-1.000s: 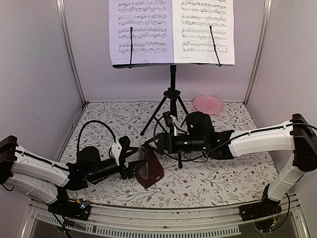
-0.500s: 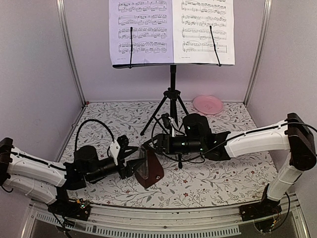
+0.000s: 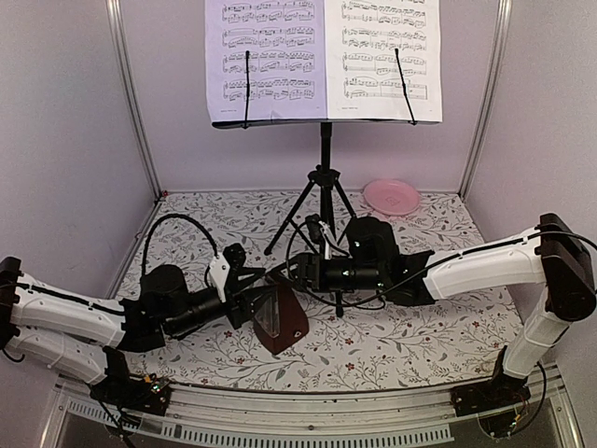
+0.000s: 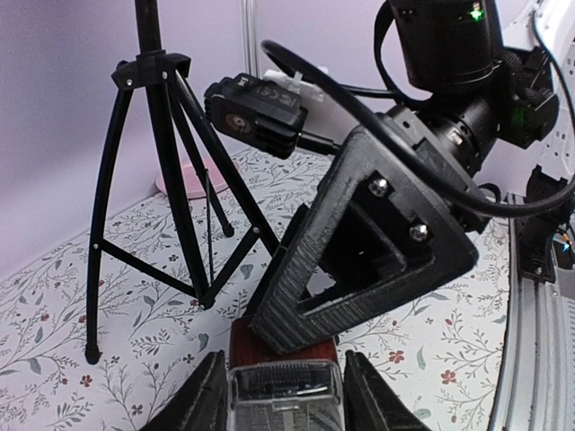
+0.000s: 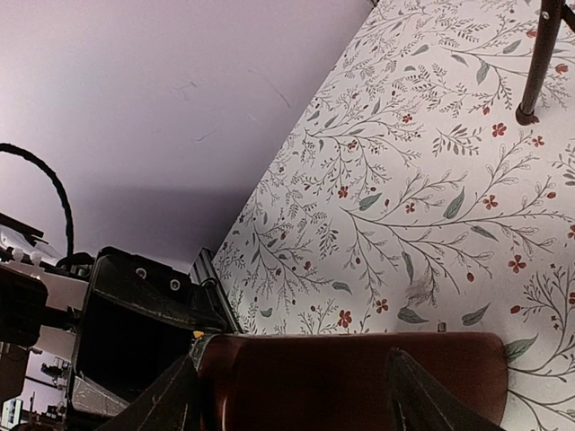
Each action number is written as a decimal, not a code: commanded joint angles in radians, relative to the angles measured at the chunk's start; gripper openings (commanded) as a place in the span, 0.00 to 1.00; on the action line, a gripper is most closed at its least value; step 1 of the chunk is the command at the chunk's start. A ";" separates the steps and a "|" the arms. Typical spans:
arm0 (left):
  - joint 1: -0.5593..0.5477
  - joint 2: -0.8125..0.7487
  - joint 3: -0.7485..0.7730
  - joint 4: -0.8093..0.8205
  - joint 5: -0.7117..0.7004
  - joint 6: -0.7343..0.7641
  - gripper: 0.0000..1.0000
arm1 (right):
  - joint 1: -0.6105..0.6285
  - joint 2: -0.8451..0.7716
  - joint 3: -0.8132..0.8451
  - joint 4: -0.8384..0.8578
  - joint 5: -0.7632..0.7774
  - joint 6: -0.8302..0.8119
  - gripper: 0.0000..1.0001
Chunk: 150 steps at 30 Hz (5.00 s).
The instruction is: Set up the instrument practice props
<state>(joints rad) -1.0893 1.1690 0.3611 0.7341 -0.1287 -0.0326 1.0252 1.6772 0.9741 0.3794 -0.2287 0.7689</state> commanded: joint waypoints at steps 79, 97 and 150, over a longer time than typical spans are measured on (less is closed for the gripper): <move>0.511 0.207 0.363 -0.861 -0.014 -0.263 0.13 | 0.027 0.045 0.090 -0.069 0.025 -0.343 0.95; 0.563 0.471 0.423 -0.797 -0.020 -0.250 0.42 | 0.027 -0.183 -0.009 -0.134 0.056 -0.403 0.99; 0.258 0.216 0.026 -0.361 0.247 -0.439 0.39 | 0.020 0.144 -0.001 -0.119 0.152 -0.323 0.23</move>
<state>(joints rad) -0.7940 1.4101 0.4011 0.3412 0.1005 -0.4477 1.0641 1.7905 0.9134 0.2310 -0.0982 0.4591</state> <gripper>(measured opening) 0.389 0.229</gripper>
